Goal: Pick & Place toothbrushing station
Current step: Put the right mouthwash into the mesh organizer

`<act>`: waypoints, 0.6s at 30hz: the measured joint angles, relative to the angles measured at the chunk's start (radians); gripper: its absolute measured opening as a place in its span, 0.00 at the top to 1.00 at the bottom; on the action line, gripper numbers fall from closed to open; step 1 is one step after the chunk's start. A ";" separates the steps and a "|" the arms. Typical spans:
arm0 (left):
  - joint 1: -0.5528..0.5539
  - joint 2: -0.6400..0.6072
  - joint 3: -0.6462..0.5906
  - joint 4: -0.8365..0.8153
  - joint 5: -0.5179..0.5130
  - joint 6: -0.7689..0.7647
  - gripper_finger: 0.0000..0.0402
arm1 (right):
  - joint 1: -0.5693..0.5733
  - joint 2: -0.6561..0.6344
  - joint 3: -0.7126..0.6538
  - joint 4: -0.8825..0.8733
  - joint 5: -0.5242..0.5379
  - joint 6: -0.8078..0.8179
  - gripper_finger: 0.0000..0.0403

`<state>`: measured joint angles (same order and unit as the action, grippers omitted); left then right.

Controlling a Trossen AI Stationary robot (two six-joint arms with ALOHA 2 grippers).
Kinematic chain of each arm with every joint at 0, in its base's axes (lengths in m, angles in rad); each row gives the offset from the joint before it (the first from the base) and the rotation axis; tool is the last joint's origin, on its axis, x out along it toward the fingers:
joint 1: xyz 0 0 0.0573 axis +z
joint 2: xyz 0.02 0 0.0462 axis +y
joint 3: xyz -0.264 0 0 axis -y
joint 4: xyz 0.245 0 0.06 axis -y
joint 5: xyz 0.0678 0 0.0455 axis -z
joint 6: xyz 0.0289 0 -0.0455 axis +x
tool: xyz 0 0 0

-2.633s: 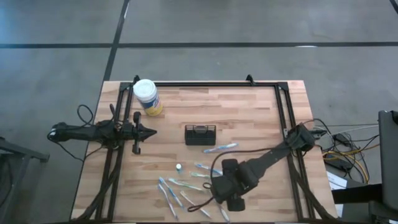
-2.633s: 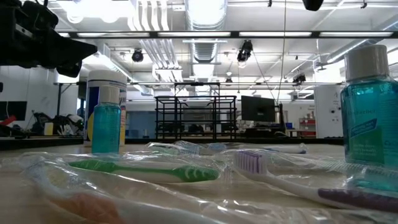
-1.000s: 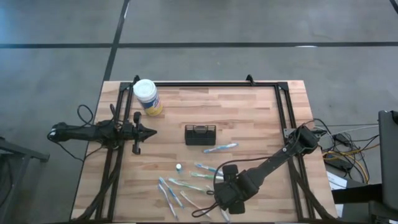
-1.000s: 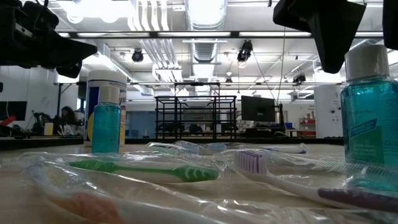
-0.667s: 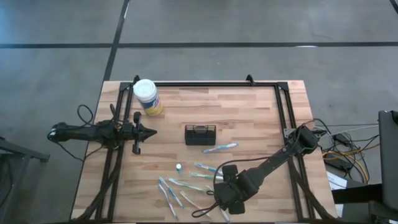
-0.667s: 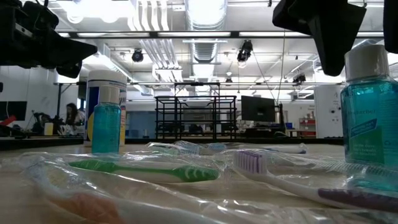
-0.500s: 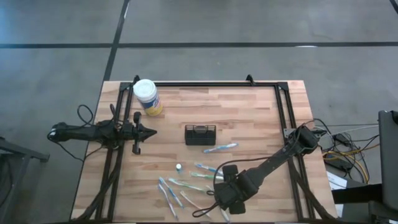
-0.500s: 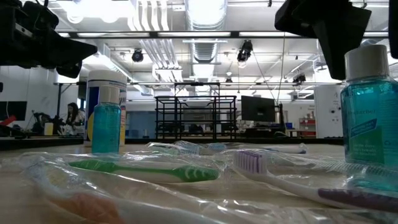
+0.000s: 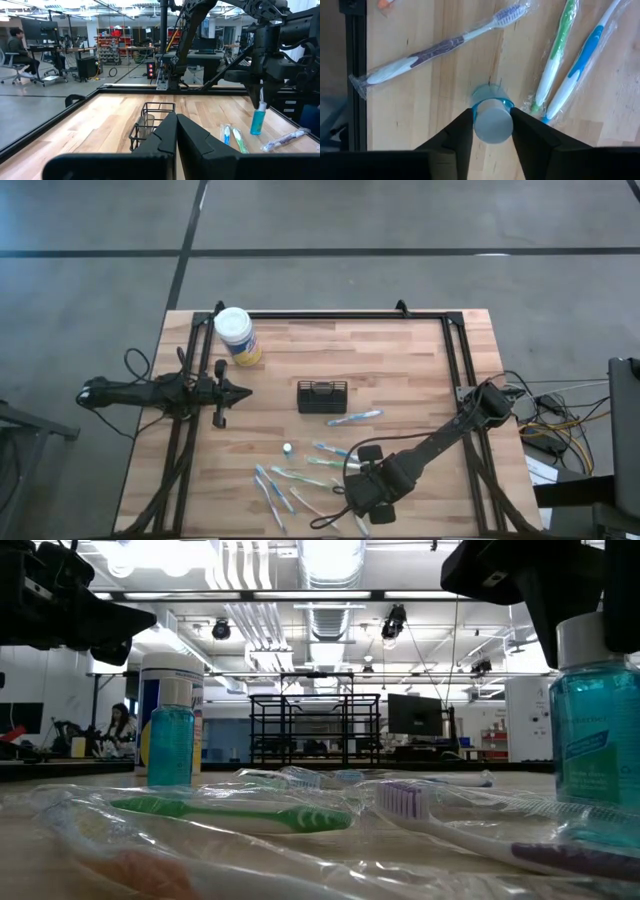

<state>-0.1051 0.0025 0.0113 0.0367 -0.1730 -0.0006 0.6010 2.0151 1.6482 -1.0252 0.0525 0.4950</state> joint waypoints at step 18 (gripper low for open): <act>0.000 0.000 0.000 0.000 0.000 0.000 0.97 | -0.053 -0.224 -0.001 0.017 0.072 -0.112 0.79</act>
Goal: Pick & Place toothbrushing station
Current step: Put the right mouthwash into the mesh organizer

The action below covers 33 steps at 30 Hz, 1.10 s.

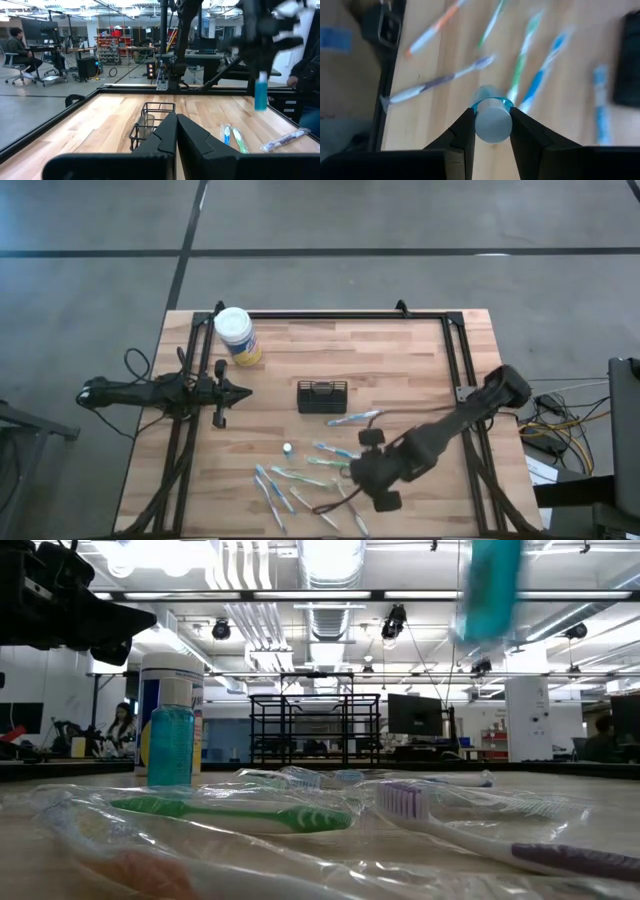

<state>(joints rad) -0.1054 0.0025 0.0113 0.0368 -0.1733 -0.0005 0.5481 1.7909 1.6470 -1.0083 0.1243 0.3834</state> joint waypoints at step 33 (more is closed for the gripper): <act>0.000 0.000 0.000 -0.002 0.000 0.000 0.97 | -0.259 -1.143 -1.015 0.823 0.112 -0.181 0.79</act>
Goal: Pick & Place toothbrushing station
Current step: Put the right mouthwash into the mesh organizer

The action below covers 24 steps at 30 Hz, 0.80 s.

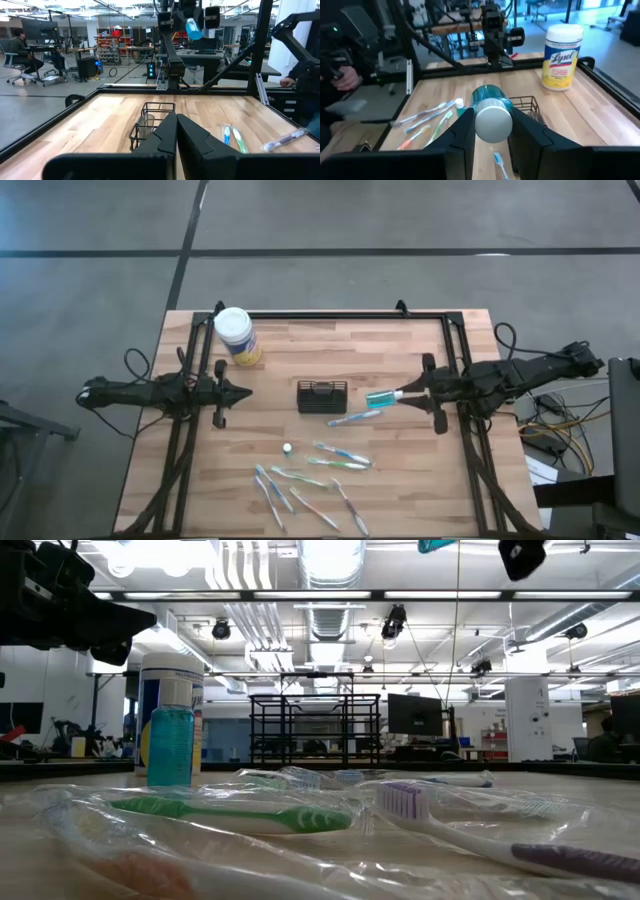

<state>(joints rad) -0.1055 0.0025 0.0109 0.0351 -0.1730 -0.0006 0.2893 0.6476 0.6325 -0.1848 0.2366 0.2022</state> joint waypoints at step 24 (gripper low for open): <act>0.000 0.000 -0.001 0.016 -0.014 0.033 0.97 | -0.029 -0.136 -0.463 0.482 -0.008 -0.078 0.78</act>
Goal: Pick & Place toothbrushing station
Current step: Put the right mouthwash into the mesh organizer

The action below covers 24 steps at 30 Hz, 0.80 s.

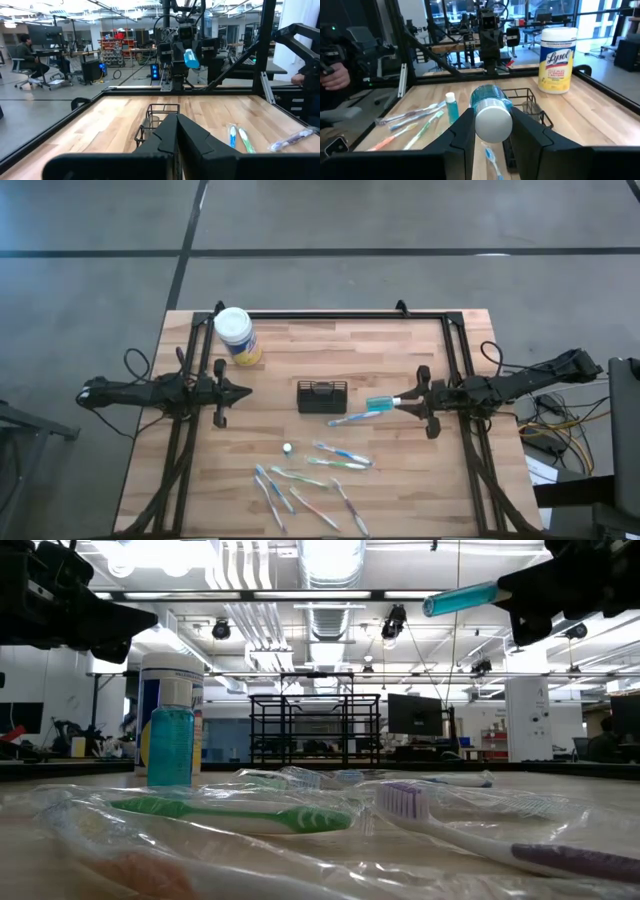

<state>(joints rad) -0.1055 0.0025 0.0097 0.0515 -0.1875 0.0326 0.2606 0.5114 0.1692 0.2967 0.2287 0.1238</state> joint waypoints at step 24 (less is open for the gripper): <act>0.000 0.000 0.000 0.008 0.004 0.024 0.97 | -0.111 0.252 0.515 -0.491 0.052 -0.133 0.78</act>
<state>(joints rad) -0.1051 0.0025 0.0097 0.0597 -0.1837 0.0563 0.1492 0.7629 0.6842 -0.1939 0.2810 -0.0092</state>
